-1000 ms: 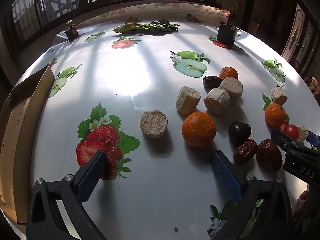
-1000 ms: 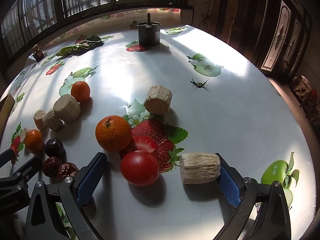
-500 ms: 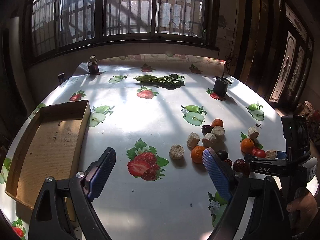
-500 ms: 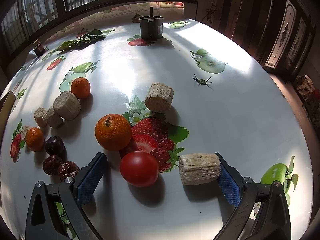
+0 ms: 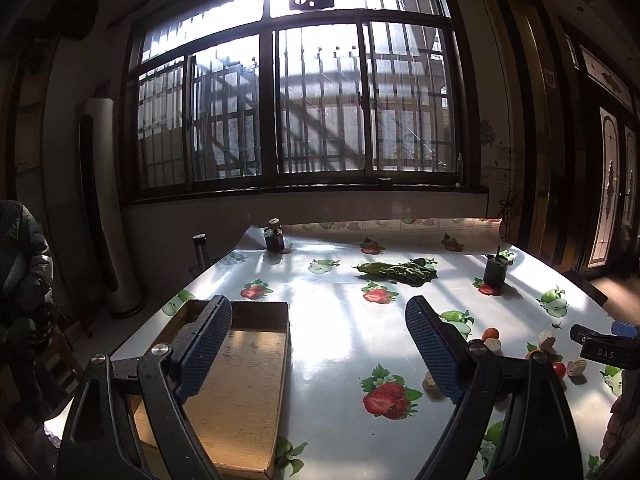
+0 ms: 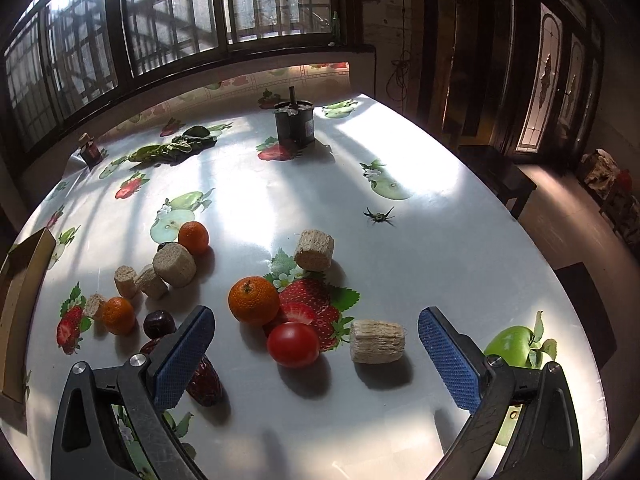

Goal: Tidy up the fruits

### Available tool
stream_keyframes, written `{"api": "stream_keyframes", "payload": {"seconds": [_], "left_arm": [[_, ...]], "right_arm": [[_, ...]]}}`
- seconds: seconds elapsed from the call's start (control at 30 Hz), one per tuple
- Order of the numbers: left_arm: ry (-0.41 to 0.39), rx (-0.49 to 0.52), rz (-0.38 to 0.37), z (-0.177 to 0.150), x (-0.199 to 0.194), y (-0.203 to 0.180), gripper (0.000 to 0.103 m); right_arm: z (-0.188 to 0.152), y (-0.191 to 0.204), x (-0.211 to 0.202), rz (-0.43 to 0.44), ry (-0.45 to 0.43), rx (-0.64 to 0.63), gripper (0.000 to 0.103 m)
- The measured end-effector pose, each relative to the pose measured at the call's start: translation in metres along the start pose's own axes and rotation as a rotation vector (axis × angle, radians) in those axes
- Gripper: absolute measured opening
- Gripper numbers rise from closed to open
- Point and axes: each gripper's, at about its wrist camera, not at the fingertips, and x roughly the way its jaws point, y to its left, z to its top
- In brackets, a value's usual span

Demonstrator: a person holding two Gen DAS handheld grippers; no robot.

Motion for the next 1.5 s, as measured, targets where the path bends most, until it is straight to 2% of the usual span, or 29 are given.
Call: {"api": "stream_keyframes", "payload": {"seconds": [0.07,0.1,0.17,0.23,0.3,0.4,0.47,0.53,0.6,0.7,0.83,0.93,0.97,1.03,1.13,1.2,1.27,1.37,1.4,1.43,1.47,1.5], "left_arm": [[0.06,-0.01,-0.056,-0.002,0.009,-0.001,0.089],[0.09,-0.02,-0.085,-0.003,0.012,-0.002,0.089],[0.121,-0.048,-0.124,-0.007,0.013,-0.001,0.089],[0.114,-0.056,-0.132,-0.008,0.007,0.002,0.089],[0.086,-0.062,-0.121,-0.003,-0.001,0.006,0.089],[0.035,-0.07,-0.137,0.016,-0.02,0.016,0.088],[0.025,-0.077,-0.189,0.037,-0.032,0.025,0.088],[0.021,-0.072,-0.252,0.063,-0.045,0.034,0.088],[-0.005,-0.065,-0.27,0.092,-0.061,0.044,0.088],[-0.051,-0.034,-0.232,0.137,-0.086,0.059,0.088],[-0.091,0.042,-0.144,0.195,-0.106,0.067,0.093],[-0.113,0.097,-0.05,0.232,-0.1,0.06,0.099],[-0.112,0.113,-0.039,0.242,-0.093,0.056,0.101],[-0.098,0.134,-0.064,0.244,-0.076,0.047,0.103],[-0.035,0.116,-0.154,0.217,-0.036,0.03,0.103],[0.068,0.116,-0.24,0.183,-0.001,0.011,0.103],[0.189,0.067,-0.306,0.137,0.041,-0.007,0.103],[0.422,-0.003,-0.415,0.057,0.103,-0.034,0.099],[0.498,-0.011,-0.43,0.034,0.121,-0.042,0.08],[0.584,-0.018,-0.446,0.008,0.139,-0.049,0.05],[0.664,-0.03,-0.468,-0.013,0.154,-0.055,0.035],[0.731,-0.053,-0.488,-0.036,0.166,-0.059,0.022]], "right_arm": [[0.006,0.002,-0.026,0.012,-0.089,0.0,0.103],[0.009,0.002,-0.029,0.031,-0.087,-0.001,0.103],[0.015,0.006,-0.02,0.08,0.003,-0.001,0.103],[0.013,0.007,-0.012,0.067,0.048,-0.006,0.102],[0.01,0.007,-0.023,0.032,-0.012,-0.01,0.102],[0.014,0.005,-0.062,0.038,-0.143,0.007,0.103],[0.029,0.009,-0.09,0.016,-0.249,-0.033,0.103],[0.049,0.013,-0.118,-0.001,-0.289,-0.081,0.103],[0.073,0.011,-0.153,0.013,-0.344,-0.091,0.103],[0.114,0.0,-0.222,0.024,-0.465,-0.058,0.103],[0.177,-0.012,-0.295,-0.016,-0.556,-0.032,0.103],[0.222,-0.004,-0.324,-0.146,-0.562,-0.1,0.103],[0.233,-0.002,-0.328,-0.184,-0.555,-0.116,0.103],[0.247,0.0,-0.328,-0.212,-0.531,-0.138,0.103],[0.233,-0.002,-0.297,-0.143,-0.479,-0.134,0.103],[0.206,-0.001,-0.258,-0.036,-0.406,-0.129,0.103],[0.17,0.007,-0.199,0.072,-0.26,-0.136,0.103],[0.103,0.024,-0.109,0.175,-0.059,-0.13,0.103],[0.081,0.029,-0.082,0.21,0.001,-0.133,0.101],[0.059,0.031,-0.056,0.228,0.055,-0.13,0.092],[0.038,0.032,-0.033,0.24,0.102,-0.129,0.084],[0.024,0.036,-0.016,0.253,0.146,-0.134,0.068]]}}
